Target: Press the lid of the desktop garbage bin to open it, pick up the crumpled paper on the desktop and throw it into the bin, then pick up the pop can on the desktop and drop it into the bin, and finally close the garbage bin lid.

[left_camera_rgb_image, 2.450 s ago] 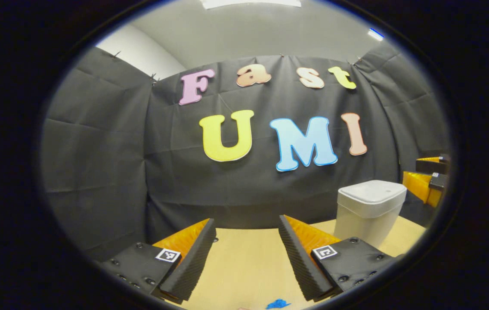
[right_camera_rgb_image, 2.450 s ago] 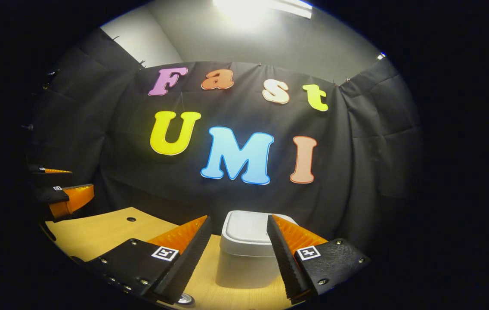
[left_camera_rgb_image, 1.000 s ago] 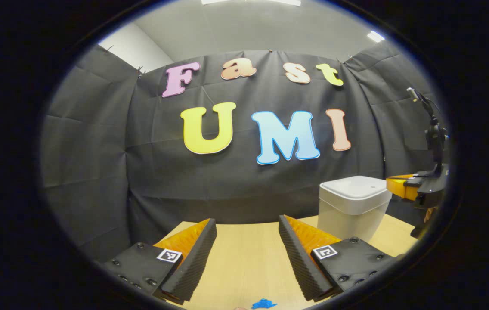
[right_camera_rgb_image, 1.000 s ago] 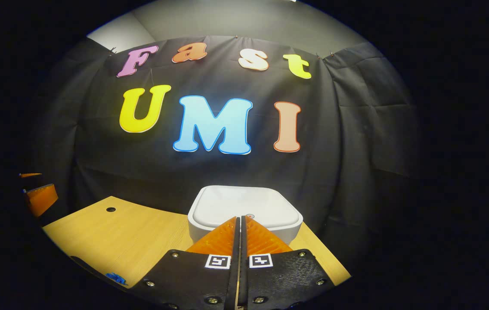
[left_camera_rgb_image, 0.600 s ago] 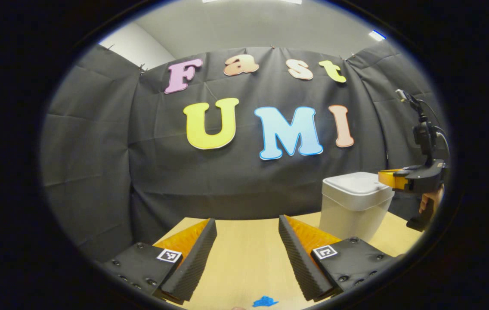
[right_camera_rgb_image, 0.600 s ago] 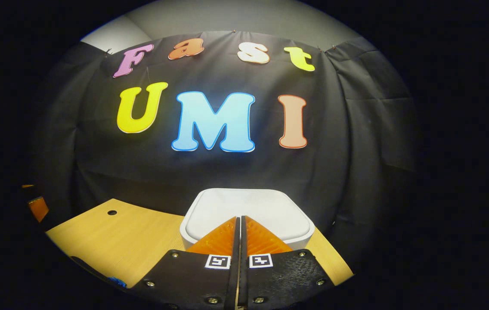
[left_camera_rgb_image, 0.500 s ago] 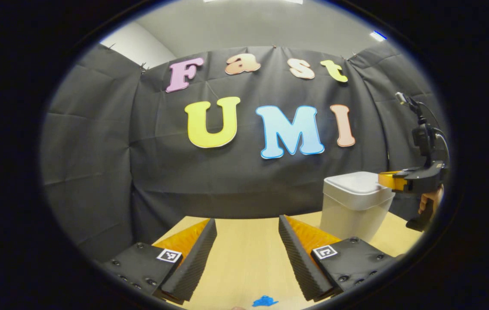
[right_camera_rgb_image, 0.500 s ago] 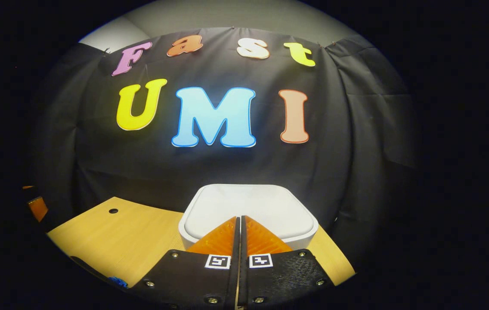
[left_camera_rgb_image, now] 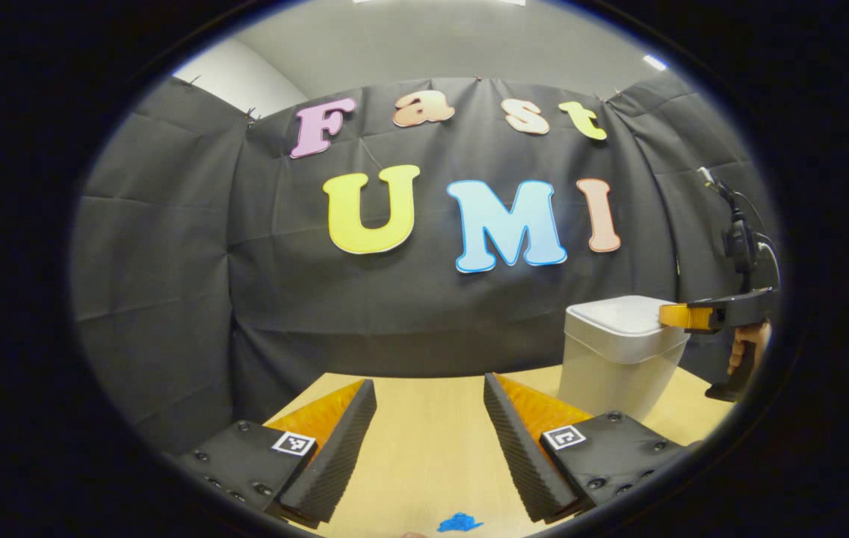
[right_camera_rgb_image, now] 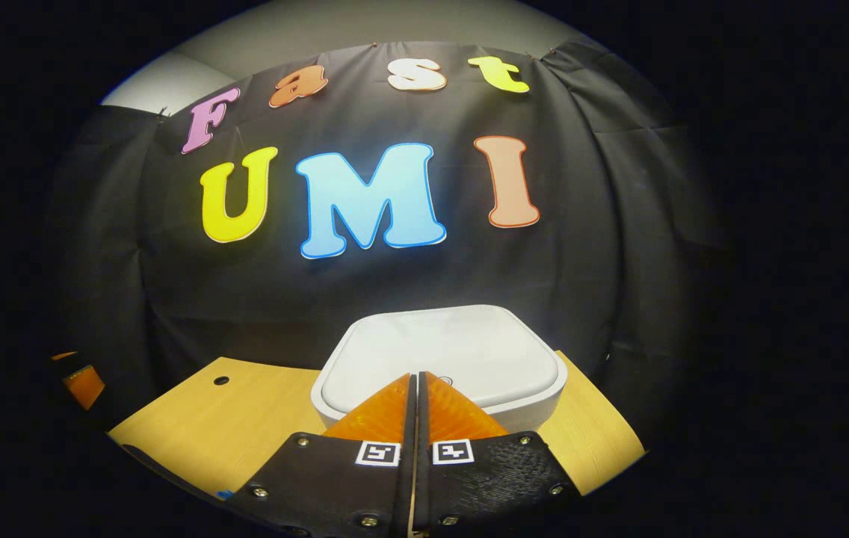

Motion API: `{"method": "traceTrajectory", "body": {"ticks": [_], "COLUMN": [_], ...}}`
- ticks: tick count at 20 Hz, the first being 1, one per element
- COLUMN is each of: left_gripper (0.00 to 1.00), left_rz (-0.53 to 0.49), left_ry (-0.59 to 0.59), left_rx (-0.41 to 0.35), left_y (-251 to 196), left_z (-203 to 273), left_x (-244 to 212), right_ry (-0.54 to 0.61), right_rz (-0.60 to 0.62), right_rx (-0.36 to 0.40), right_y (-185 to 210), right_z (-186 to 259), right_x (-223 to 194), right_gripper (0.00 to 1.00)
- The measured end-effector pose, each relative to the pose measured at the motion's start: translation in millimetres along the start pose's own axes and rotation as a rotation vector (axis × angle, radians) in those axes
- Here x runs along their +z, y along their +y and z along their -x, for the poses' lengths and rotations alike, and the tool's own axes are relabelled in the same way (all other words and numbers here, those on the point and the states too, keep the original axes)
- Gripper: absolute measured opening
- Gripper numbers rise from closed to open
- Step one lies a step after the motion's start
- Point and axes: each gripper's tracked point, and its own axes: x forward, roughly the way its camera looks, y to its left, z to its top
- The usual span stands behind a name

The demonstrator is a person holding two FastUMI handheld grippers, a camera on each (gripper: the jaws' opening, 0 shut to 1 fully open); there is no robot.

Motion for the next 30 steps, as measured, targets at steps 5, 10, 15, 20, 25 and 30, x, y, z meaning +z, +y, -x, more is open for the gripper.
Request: {"method": "traceTrajectory", "body": {"ticks": [5, 10, 15, 20, 25, 30], "left_gripper": [0.93, 0.91, 0.99, 0.99, 0.99, 0.99], "left_rz": [-0.004, -0.001, 0.007, 0.007, 0.011, 0.013], "left_ry": [0.001, -0.023, -0.038, -0.046, -0.045, -0.039], "left_rx": [-0.003, -0.001, 0.016, 0.028, 0.039, 0.043], "left_y": [-4.5, -6.2, -3.1, -2.9, -2.7, -0.2], "left_z": [1.8, 7.7, 13.9, 18.8, 24.2, 27.3], "left_x": [-0.2, 7.1, 11.2, 14.2, 12.1, 9.9], "right_ry": [0.011, 0.023, 0.045, 0.072, -0.017, -0.025], "right_rz": [0.117, 0.130, -0.027, -0.117, -0.067, -0.042], "right_rx": [-0.039, -0.054, 0.039, 0.064, 0.062, 0.058], "right_y": [-5.3, -8.5, 0.6, 2.0, 8.7, 8.1], "right_z": [0.2, 0.2, 4.7, -0.7, 13.4, 17.4], "right_x": [-3.5, -2.9, 5.6, 11.3, 28.3, 26.0], "right_gripper": [0.02, 0.02, 0.02, 0.02, 0.03, 0.02]}}
